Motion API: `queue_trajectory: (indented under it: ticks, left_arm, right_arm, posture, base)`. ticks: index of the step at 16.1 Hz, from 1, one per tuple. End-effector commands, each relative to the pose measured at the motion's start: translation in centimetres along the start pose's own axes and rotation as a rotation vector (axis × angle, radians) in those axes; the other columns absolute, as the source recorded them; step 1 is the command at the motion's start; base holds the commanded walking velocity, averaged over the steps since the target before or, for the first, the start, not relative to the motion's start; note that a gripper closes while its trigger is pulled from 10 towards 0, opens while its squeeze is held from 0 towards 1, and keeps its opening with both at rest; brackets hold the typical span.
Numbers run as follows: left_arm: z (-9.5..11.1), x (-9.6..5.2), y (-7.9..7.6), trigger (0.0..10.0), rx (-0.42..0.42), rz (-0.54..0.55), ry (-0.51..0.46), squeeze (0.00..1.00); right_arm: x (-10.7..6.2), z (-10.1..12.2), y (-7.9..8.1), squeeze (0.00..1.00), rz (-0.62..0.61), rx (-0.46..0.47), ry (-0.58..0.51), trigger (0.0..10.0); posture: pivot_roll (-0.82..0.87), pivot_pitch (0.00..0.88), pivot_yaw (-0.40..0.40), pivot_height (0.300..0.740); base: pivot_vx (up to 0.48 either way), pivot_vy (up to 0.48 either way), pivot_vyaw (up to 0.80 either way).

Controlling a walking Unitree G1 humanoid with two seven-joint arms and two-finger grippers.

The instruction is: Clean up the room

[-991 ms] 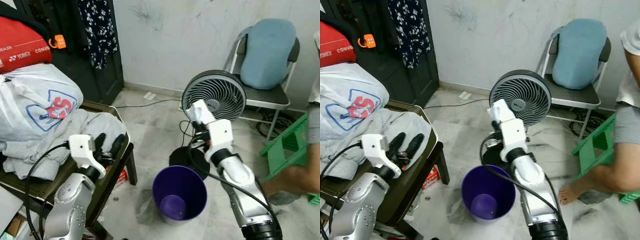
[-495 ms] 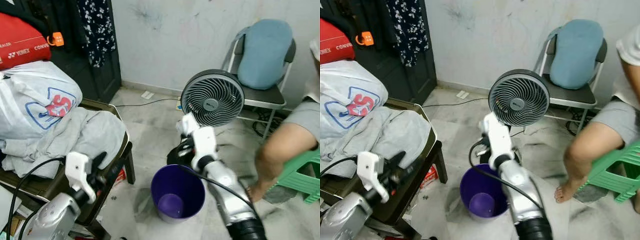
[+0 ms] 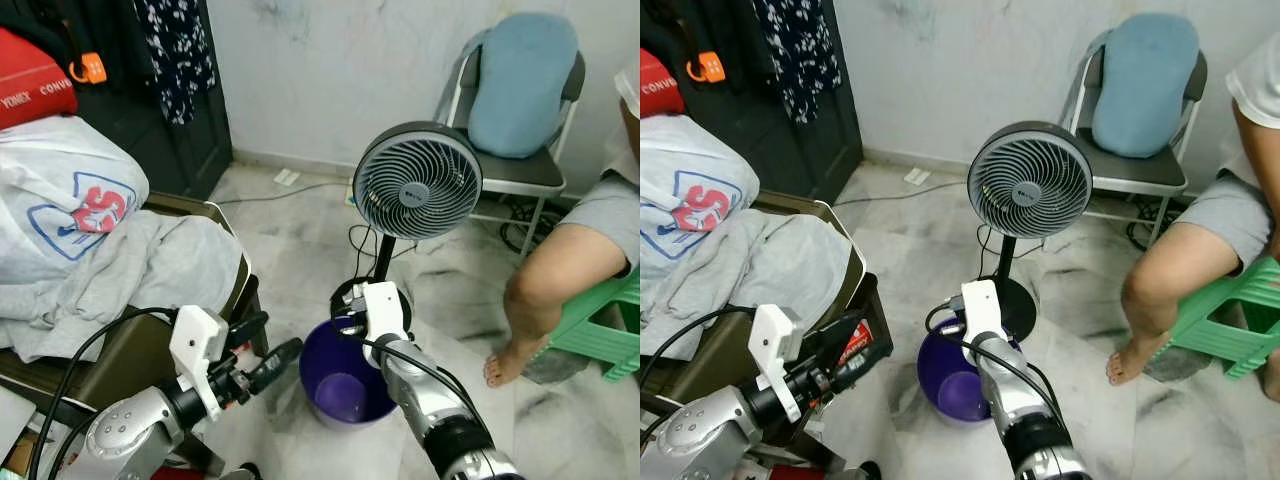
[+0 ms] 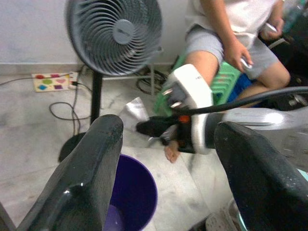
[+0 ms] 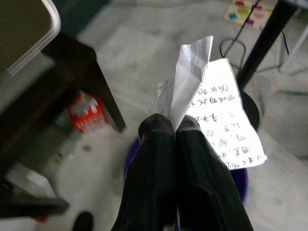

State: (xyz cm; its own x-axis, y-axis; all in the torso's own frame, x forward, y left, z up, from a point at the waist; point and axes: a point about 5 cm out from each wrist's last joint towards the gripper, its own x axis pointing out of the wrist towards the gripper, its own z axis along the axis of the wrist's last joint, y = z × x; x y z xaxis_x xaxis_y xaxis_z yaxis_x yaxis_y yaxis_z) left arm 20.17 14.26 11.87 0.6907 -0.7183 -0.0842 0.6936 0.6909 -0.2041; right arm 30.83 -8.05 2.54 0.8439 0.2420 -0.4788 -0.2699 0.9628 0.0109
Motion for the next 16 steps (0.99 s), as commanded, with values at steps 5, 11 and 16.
queue_trajectory:
  ticks: [5,11,16]
  left_arm:
    - [0.5,-1.4,0.1,10.0,-0.007,0.084,0.008,0.0]
    - [0.9,-2.0,0.4,10.0,-0.005,0.107,0.023,0.0]
    - [0.6,-2.3,0.3,10.0,-0.018,0.119,0.055,0.0]
  right_arm:
    - [0.6,-1.0,1.1,0.0,0.002,-0.038,0.059,10.0]
    - [1.0,-0.6,1.4,0.0,-0.055,-0.004,0.058,10.0]
    - [0.8,-1.1,-0.9,0.0,-0.228,-0.016,0.105,10.0]
  posture:
    - [0.16,0.197,-0.003,0.74]
    - [0.19,0.222,0.015,0.74]
    - [0.19,0.236,0.018,0.74]
  base:
    - [0.0,0.0,0.0]
    - [0.0,0.0,0.33]
    - [0.0,0.0,0.0]
